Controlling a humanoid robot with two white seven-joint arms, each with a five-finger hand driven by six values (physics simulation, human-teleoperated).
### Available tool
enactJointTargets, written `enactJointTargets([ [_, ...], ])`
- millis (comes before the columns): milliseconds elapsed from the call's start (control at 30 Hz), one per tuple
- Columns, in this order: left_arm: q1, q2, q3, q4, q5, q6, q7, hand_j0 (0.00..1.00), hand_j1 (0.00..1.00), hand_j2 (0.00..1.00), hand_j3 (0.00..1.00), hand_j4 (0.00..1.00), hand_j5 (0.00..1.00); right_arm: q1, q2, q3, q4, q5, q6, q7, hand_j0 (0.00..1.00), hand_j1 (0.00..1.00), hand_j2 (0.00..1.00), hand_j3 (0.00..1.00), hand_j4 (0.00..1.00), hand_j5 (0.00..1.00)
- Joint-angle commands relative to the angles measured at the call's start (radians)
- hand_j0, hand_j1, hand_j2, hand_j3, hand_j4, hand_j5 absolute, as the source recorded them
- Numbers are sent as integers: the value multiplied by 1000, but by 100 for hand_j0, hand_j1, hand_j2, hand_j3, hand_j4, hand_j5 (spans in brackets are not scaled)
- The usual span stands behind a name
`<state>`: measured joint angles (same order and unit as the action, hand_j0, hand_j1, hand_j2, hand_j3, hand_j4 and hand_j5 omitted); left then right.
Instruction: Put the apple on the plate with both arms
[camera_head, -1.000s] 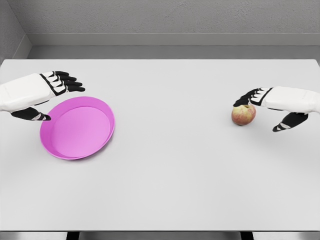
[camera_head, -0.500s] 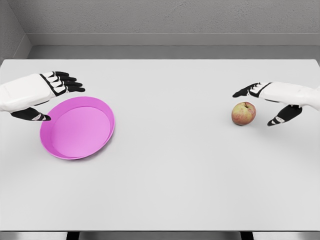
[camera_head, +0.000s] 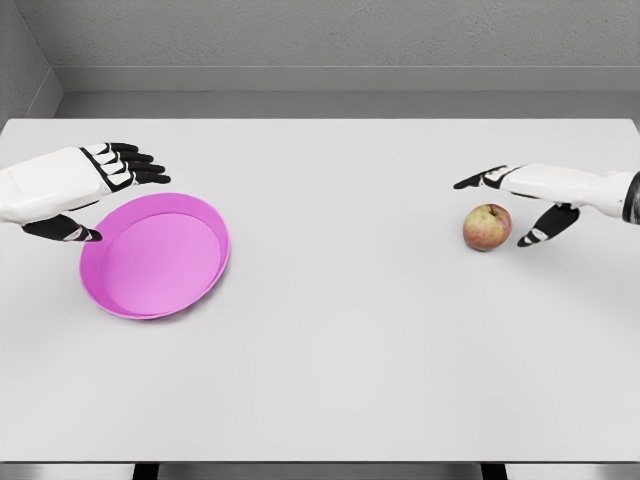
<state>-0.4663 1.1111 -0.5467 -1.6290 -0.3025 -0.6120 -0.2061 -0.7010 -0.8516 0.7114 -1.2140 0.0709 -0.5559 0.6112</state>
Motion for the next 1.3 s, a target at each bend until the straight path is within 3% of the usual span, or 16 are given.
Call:
enactJointTargets([
  [0,0,1,1,0,6,1,1,100,100,100,100,100,100,0,20,20,28,0,4,0,100,100,100,100,100,100],
  [567,0,1,1,0,6,1,1,100,100,100,100,100,100,-20,59,46,108,21,4,0,100,100,100,100,100,100],
  [700,0,1,1,0,6,1,1,100,100,100,100,100,100,-32,94,48,145,47,4,0,100,100,100,100,100,100],
  [1267,0,-5,1,1,5,1,-13,100,100,100,100,100,100,-38,94,62,146,49,4,0,99,99,99,99,99,99],
])
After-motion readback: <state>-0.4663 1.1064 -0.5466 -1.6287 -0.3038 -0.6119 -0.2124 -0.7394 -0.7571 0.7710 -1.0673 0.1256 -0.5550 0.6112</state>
